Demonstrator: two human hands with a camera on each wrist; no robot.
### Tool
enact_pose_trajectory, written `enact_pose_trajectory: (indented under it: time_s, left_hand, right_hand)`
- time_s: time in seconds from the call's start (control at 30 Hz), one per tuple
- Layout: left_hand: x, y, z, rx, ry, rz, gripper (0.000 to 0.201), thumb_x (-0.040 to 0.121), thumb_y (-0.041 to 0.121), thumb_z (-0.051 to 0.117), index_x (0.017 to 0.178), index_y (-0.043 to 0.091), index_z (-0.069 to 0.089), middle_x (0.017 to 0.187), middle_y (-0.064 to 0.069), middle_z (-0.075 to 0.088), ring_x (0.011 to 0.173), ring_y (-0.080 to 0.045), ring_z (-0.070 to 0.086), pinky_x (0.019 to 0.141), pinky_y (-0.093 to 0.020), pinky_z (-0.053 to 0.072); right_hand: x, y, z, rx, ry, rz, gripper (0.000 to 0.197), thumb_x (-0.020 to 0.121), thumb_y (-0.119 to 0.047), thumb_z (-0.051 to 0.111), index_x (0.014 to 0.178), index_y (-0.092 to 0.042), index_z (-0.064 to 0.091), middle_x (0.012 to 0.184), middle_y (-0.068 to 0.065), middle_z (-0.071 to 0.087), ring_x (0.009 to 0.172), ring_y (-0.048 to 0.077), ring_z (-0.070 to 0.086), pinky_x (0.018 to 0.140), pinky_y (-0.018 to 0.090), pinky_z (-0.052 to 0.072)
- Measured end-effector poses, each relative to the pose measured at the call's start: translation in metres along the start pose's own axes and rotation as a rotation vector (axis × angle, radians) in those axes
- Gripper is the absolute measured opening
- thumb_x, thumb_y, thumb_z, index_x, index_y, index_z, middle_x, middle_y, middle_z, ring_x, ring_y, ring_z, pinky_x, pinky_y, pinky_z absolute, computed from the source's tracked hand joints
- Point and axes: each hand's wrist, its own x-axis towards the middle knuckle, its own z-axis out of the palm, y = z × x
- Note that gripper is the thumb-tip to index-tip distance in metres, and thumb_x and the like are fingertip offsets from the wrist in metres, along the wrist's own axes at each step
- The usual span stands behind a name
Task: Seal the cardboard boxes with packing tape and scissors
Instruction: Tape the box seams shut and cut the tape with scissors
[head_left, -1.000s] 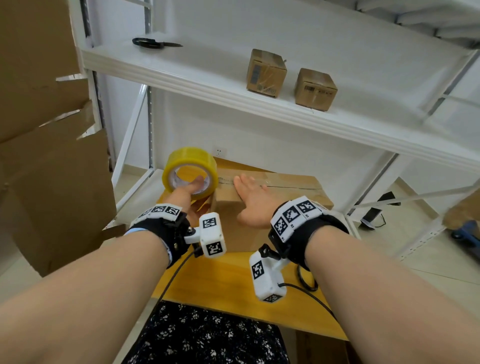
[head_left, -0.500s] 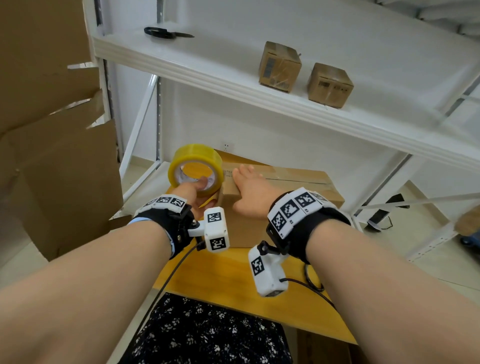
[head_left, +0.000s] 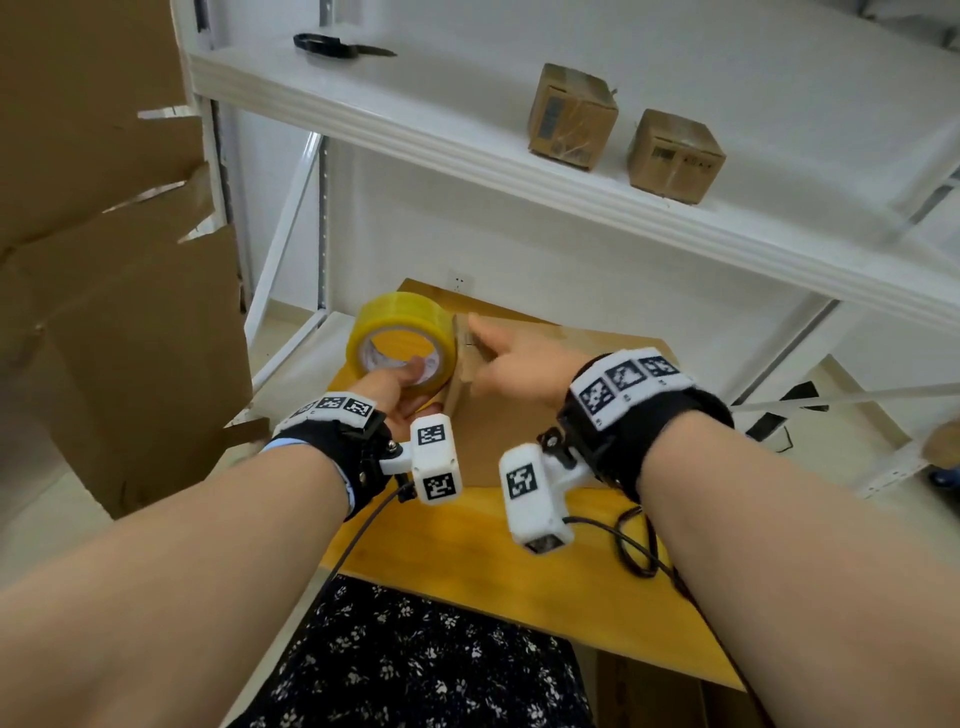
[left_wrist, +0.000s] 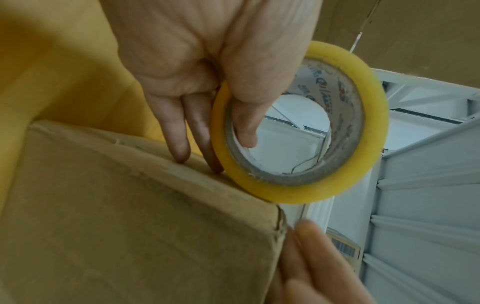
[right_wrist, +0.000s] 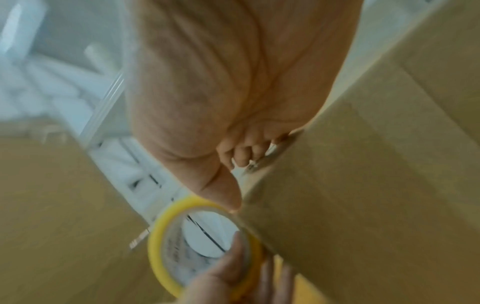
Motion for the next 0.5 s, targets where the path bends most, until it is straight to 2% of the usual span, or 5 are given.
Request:
enact_pose_trajectory:
  time_s: [0.07, 0.2, 0.33, 0.43, 0.5]
  left_hand:
    - [0.000, -0.001, 0.000, -0.011, 0.005, -0.002, 0.017, 0.094, 0.019, 0.062, 0.089, 0.004, 0.056, 0.083, -0.012, 0.065, 0.072, -0.023, 0.062, 0.073, -0.040, 0.052]
    - [0.001, -0.003, -0.002, 0.001, 0.017, -0.034, 0.019, 0.094, 0.022, 0.063, 0.092, 0.003, 0.059, 0.077, -0.012, 0.067, 0.071, -0.025, 0.062, 0.063, -0.040, 0.054]
    - [0.002, -0.010, -0.004, 0.014, 0.025, -0.028, 0.026, 0.093, 0.024, 0.065, 0.107, 0.003, 0.061, 0.083, -0.012, 0.067, 0.076, -0.024, 0.063, 0.064, -0.039, 0.055]
    - [0.002, -0.015, -0.007, 0.031, -0.013, -0.032, 0.020, 0.093, 0.027, 0.063, 0.096, 0.007, 0.063, 0.079, -0.007, 0.069, 0.074, -0.017, 0.065, 0.059, -0.038, 0.054]
    - [0.001, -0.017, -0.010, 0.056, -0.020, -0.046, 0.021, 0.093, 0.030, 0.064, 0.092, 0.009, 0.062, 0.084, -0.007, 0.067, 0.076, -0.016, 0.064, 0.060, -0.036, 0.050]
  right_hand:
    - [0.004, -0.002, 0.004, -0.004, 0.039, -0.022, 0.079, 0.095, -0.029, 0.058, 0.159, -0.024, 0.012, 0.165, 0.006, 0.014, 0.151, 0.028, 0.017, 0.118, 0.039, 0.022]
    - [0.014, -0.003, 0.026, -0.340, -0.005, -0.081, 0.098, 0.092, -0.050, 0.059, 0.159, -0.021, -0.006, 0.166, 0.008, -0.013, 0.153, 0.029, -0.009, 0.124, 0.050, 0.006]
    - [0.016, 0.002, 0.019, -0.326, 0.001, -0.108, 0.107, 0.086, -0.052, 0.068, 0.159, -0.023, -0.005, 0.166, 0.007, -0.011, 0.153, 0.027, -0.007, 0.124, 0.049, 0.008]
    - [0.019, 0.008, 0.018, -0.332, 0.030, -0.130, 0.123, 0.073, -0.061, 0.077, 0.157, -0.033, -0.008, 0.166, 0.007, -0.010, 0.153, 0.027, -0.005, 0.123, 0.052, 0.012]
    - [0.025, 0.009, 0.013, -0.408, 0.013, -0.110, 0.133, 0.064, -0.067, 0.079, 0.154, -0.041, -0.016, 0.165, 0.008, -0.014, 0.153, 0.028, -0.008, 0.122, 0.056, 0.006]
